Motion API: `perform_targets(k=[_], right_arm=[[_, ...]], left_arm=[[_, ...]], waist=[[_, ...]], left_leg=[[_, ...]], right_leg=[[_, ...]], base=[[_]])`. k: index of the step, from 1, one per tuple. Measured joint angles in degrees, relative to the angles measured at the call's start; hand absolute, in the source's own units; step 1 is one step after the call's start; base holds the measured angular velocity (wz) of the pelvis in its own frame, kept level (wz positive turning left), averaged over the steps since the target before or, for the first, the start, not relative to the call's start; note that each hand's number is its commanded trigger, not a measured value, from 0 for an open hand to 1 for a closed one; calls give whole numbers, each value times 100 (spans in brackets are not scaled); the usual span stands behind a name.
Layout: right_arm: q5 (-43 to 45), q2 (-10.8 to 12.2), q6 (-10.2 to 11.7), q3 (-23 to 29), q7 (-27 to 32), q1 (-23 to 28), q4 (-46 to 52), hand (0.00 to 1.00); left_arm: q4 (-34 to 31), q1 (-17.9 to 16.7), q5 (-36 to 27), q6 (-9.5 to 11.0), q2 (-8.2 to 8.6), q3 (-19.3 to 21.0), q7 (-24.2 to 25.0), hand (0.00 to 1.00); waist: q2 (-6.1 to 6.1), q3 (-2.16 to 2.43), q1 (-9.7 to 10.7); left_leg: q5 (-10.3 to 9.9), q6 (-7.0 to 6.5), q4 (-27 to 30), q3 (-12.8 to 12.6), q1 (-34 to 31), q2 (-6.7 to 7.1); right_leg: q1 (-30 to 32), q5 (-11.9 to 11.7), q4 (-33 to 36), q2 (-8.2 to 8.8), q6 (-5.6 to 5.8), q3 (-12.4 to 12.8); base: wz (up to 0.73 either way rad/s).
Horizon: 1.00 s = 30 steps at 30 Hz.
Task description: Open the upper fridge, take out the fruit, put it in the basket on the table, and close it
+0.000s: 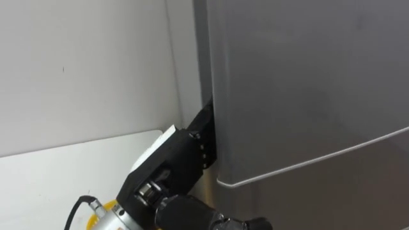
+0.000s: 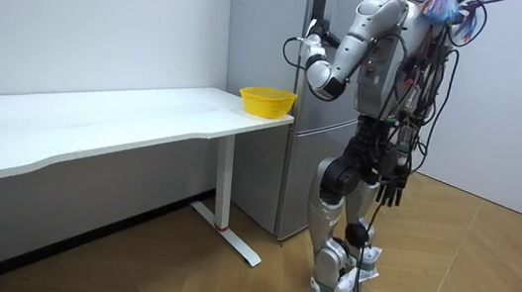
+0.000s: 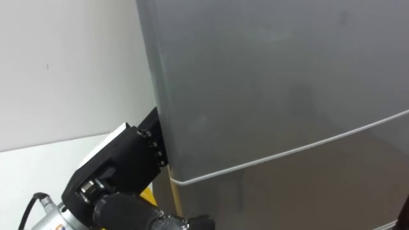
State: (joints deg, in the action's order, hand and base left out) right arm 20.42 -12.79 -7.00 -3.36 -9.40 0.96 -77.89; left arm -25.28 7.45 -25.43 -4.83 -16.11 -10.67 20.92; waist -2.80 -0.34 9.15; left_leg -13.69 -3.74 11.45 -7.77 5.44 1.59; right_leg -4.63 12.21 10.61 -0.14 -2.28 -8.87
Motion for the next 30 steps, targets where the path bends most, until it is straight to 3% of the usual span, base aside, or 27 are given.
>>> perform_targets(k=[11, 20, 25, 30], right_arm=[[-14, -27, -4, -101, -196, -32, 32, 0], [24, -113, -8, -88, -279, -39, 232, 0], [25, -172, -30, -89, -460, -34, 238, 0], [31, -256, -56, -89, -452, -29, 245, 0]], left_arm=[[5, 155, -200, -37, -30, -75, 115, 0], [2, 188, -638, -56, -28, -139, 489, 0], [3, 604, -882, -116, -41, -386, 659, 0], [2, 880, -897, -116, -22, -685, 981, 0]], waist=[[-75, 43, 15], [-167, 20, 79], [-247, 29, 173], [-248, 30, 219]], left_leg=[[0, 0, 4, -7, 18, 7], [-2, -3, -5, -159, -7, 11], [2, -10, 1, -213, -85, 13], [2, -10, -2, -327, -77, 7]], right_leg=[[-42, -11, 1, 1, 17, 10], [-30, -38, -5, 8, 61, 99], [72, -55, 14, 12, 77, 155], [70, -62, 12, 7, 80, 255]], base=[[0], [-2], [-4], [-14]])
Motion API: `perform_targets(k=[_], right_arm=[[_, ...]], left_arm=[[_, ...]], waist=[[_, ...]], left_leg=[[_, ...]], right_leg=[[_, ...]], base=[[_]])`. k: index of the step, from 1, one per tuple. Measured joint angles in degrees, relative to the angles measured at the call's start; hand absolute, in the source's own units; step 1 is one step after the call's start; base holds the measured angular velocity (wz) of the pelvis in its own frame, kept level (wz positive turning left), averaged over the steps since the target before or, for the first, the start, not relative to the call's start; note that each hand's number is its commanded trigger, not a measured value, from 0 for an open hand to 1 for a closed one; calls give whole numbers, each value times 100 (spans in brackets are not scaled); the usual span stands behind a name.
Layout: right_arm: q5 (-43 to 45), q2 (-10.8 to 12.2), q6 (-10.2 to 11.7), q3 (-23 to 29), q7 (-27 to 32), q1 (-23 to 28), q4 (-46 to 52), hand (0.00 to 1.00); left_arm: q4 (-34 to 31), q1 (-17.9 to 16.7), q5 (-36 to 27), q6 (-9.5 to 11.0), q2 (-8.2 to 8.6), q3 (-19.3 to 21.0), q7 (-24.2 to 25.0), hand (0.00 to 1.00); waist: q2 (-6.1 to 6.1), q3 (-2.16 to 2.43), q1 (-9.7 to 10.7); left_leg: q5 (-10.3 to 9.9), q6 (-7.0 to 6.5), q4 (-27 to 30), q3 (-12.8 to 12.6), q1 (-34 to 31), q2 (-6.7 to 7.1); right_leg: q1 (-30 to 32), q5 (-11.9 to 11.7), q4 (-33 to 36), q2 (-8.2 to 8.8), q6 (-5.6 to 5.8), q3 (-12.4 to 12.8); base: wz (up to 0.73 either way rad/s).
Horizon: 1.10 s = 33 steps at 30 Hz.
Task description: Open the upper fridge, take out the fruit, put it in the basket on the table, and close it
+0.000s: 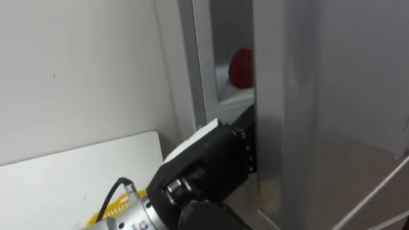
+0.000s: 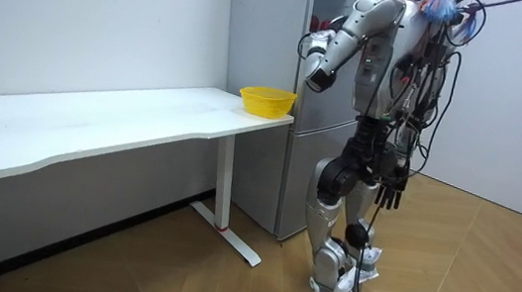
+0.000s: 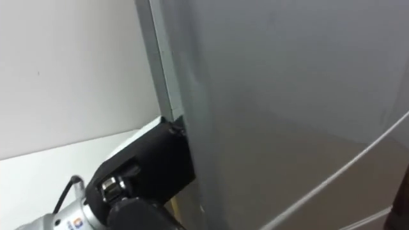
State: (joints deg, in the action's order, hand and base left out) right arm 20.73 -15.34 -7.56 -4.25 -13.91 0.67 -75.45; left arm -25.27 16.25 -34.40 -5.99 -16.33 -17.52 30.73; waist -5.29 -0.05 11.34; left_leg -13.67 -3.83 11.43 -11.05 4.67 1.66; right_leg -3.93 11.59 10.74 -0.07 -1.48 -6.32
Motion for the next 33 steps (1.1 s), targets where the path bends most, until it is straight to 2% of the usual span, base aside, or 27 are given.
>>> perform_targets(k=[7, 15, 21, 24, 33], right_arm=[[-15, -50, 13, -8, 40, -6, 11, 0], [-45, -62, 17, -11, 130, -15, 7, 0], [-227, -60, 53, -12, 259, -37, -18, 0], [-237, -60, 53, -13, 279, -45, -19, 0], [-247, -60, 56, -15, 326, -62, -34, 0]], left_arm=[[0, 337, 0, -2, -12, -317, 383, 0], [0, 391, -8, -6, -10, -461, 612, 0], [0, 587, -8, -9, 3, -519, 629, 0], [0, 706, -8, -9, 11, -519, 631, 0], [0, 710, -6, -9, 43, -532, 639, 0]], waist=[[6, -4, 85], [44, -18, 100], [110, -24, 109], [135, -12, 110], [139, -10, 112]], left_leg=[[0, 1, -12, -132, 68, -12], [0, 1, -19, -150, 103, -9], [0, 1, -20, -145, 98, -9], [0, 1, -20, -144, 99, -8], [0, 1, -16, -144, 97, -8]], right_leg=[[6, -1, -6, -7, -1, 73], [20, -1, -9, -10, -1, 152], [23, -1, -18, -11, -1, 147], [22, -1, -20, -11, -1, 149], [25, -1, -19, -11, -1, 150]], base=[[-7], [-6], [0], [0], [0]])
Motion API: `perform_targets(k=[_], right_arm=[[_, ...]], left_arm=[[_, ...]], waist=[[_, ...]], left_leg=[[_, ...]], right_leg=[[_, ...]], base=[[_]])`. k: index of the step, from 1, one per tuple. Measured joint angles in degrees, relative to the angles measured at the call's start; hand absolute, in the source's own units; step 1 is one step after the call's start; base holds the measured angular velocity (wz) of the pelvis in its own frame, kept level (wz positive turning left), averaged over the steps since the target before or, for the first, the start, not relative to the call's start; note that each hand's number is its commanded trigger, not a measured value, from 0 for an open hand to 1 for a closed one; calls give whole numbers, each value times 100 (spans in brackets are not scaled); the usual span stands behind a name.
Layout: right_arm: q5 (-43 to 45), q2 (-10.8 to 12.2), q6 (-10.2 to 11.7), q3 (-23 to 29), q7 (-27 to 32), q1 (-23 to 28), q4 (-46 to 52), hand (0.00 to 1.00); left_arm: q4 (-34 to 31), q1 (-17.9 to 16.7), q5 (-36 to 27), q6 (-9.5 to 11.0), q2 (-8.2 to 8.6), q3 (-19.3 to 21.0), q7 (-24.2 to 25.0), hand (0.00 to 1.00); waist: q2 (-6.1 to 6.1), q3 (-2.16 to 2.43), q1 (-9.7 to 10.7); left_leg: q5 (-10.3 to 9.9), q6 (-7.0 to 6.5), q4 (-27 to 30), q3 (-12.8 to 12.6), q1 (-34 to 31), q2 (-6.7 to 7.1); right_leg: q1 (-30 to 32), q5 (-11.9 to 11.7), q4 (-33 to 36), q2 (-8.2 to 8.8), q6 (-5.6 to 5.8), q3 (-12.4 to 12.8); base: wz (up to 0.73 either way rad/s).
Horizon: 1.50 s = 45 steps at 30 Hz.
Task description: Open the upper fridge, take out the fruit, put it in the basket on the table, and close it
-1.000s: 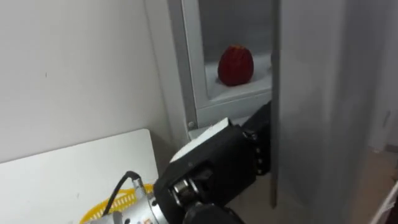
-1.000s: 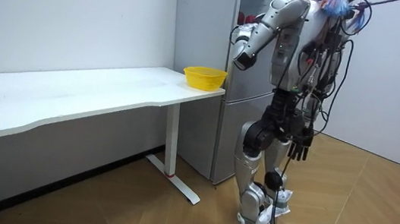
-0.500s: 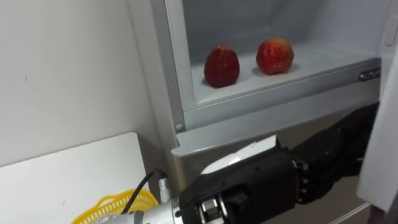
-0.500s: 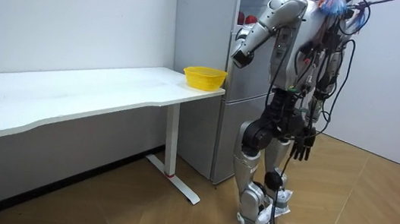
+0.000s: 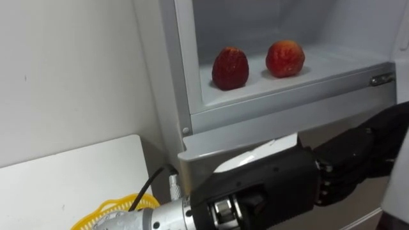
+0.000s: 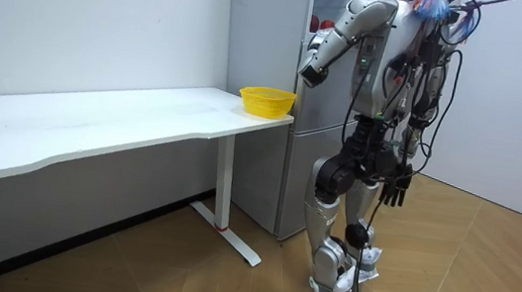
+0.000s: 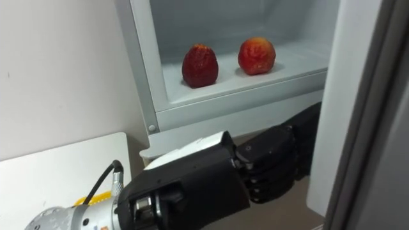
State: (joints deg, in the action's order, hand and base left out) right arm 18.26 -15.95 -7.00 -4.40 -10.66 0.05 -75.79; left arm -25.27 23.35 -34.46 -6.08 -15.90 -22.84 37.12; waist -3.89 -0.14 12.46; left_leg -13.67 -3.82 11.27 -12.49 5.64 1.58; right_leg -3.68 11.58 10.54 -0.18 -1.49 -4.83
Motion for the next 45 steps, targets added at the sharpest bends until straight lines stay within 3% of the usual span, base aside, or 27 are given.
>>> perform_targets(k=[8, 17, 22, 28, 45], right_arm=[[3, -1, -2, -58, -2, -2, -30, 0], [-265, -5, -2, -70, 53, -116, -62, 0], [-354, -29, 10, -67, 70, -128, -93, 0], [-432, -65, 66, -67, 75, -113, -133, 0], [-438, -82, 56, -77, 74, -115, -174, 0]], left_arm=[[1, 121, 7, -1, 59, -147, -7, 0], [84, 511, -17, -33, 160, -615, -164, 0], [224, 777, -21, -37, 354, -886, -144, 0], [378, 881, -20, -110, 632, -1030, -164, 0], [407, 1094, 27, -121, 809, -1036, -173, 0]], waist=[[-15, 10, 10], [-63, 35, 331], [-155, 14, 515], [-160, 11, 737], [-160, 11, 748]], left_leg=[[0, 0, 9, 6, 6, 0], [0, 0, 10, -12, 14, -2], [0, 0, 2, -109, 78, -9], [0, 1, 6, -148, 83, -28], [-2, 4, 6, -187, 86, -72]], right_leg=[[-18, -3, 6, -2, -1, 0], [-31, -11, -1, -5, 3, 1], [-62, -10, 4, -6, 2, 36], [-26, -3, 10, -29, -7, 98], [-8, -4, -2, -84, -57, 178]], base=[[0], [1], [-6], [-6], [-2]])
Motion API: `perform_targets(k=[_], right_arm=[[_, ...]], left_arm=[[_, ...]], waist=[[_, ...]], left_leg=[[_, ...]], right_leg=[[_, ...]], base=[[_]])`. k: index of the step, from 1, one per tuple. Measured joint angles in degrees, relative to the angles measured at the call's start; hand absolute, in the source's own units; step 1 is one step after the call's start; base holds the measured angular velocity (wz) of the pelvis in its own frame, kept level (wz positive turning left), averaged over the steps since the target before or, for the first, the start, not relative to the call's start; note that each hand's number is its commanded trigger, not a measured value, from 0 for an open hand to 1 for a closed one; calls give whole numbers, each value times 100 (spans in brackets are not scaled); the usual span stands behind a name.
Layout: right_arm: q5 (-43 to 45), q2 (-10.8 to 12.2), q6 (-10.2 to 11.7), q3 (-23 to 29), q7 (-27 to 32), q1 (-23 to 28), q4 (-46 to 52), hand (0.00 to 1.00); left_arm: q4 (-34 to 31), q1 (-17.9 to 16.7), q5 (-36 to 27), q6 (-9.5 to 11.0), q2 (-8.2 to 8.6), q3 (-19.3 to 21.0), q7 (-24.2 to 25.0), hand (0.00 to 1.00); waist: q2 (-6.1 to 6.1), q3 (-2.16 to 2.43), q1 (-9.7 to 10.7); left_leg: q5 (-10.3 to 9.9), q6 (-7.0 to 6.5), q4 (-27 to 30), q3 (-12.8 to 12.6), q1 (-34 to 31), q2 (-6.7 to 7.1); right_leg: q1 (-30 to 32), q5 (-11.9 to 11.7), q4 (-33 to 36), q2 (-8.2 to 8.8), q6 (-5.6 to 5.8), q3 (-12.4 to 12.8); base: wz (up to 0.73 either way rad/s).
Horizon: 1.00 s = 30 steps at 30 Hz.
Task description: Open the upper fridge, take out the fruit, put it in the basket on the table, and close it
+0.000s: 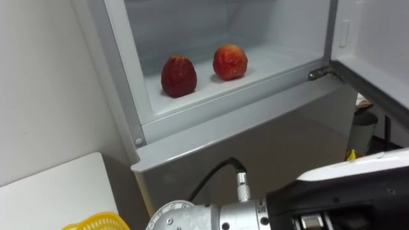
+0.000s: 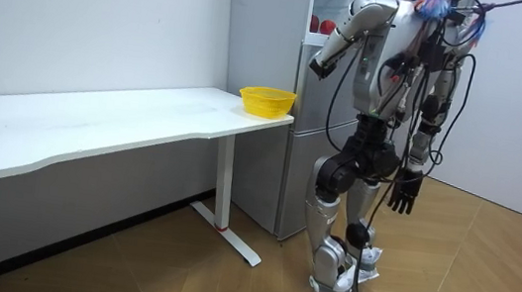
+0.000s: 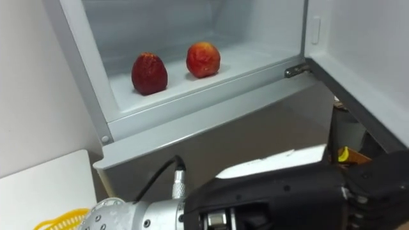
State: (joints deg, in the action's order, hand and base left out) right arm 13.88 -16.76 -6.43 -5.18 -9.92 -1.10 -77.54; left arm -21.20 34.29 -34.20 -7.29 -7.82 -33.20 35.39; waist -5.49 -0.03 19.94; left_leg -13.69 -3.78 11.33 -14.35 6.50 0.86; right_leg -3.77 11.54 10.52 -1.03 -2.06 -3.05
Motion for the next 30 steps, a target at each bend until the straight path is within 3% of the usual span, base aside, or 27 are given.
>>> perform_targets(k=[5, 11, 13, 17, 19, 22, 24, 27, 30], right_arm=[[-41, -2, -56, -34, 55, -4, 71, 0], [-62, 6, 21, -21, 53, 44, 70, 0], [-67, 5, 40, 27, 54, 56, 37, 0], [-71, 25, 71, 196, 58, 133, 14, 0], [-28, 22, 96, 204, 94, 148, -8, 0], [102, 85, 205, 207, 138, 220, -9, 0], [247, 110, 220, 208, 138, 252, -9, 0], [251, 112, 274, 346, 199, 323, 23, 0], [394, 149, 293, 477, 335, 492, 38, 0]], left_arm=[[-4, 32, -2, 0, -25, 4, -169, 0], [-200, -69, -2, 1, -621, 463, -272, 0], [-440, -212, -14, 2, -838, 815, -261, 0], [-806, -598, -108, 19, -951, 1617, -280, 0], [-1133, -976, -179, 78, -1059, 2091, -397, 0], [-1411, -1292, -181, 161, -1091, 2580, -521, 0], [-1424, -1310, -191, 236, -1099, 2798, -529, 0], [-1462, -1314, -600, 269, -1126, 3423, -582, 0], [-1614, -1461, -891, 454, -1119, 4118, -824, 0]], waist=[[-16, 2, -113], [-19, -1, -379], [-12, -5, -598], [28, -26, -905], [60, -20, -1218], [209, -11, -1465], [309, 6, -1598], [344, 22, -1835], [352, 55, -1948]], left_leg=[[1, 1, -5, -51, -13, -15], [14, 21, -11, 33, 29, -21], [16, 23, -10, 48, 8, -22], [16, 24, -17, 237, 24, -13], [18, 28, -13, 285, 12, -16], [20, 31, -19, 379, -13, -13], [23, 36, -10, 466, -36, -12], [26, 41, -11, 506, -45, -10], [26, 41, 4, 588, -38, 3]], right_leg=[[42, -6, 21, -11, -20, 31], [-31, -19, 26, -14, -38, -18], [-23, -21, 19, -12, -44, -60], [-97, -16, 7, -5, -51, -198], [-91, -11, 5, -9, -59, -222], [-109, 9, 0, -2, -79, -378], [-133, 9, -11, 8, -82, -485], [-132, 8, 0, 10, -84, -506], [-215, 9, -3, 24, -82, -594]], base=[[-6], [4], [8], [20], [2], [29], [24], [8], [11]])
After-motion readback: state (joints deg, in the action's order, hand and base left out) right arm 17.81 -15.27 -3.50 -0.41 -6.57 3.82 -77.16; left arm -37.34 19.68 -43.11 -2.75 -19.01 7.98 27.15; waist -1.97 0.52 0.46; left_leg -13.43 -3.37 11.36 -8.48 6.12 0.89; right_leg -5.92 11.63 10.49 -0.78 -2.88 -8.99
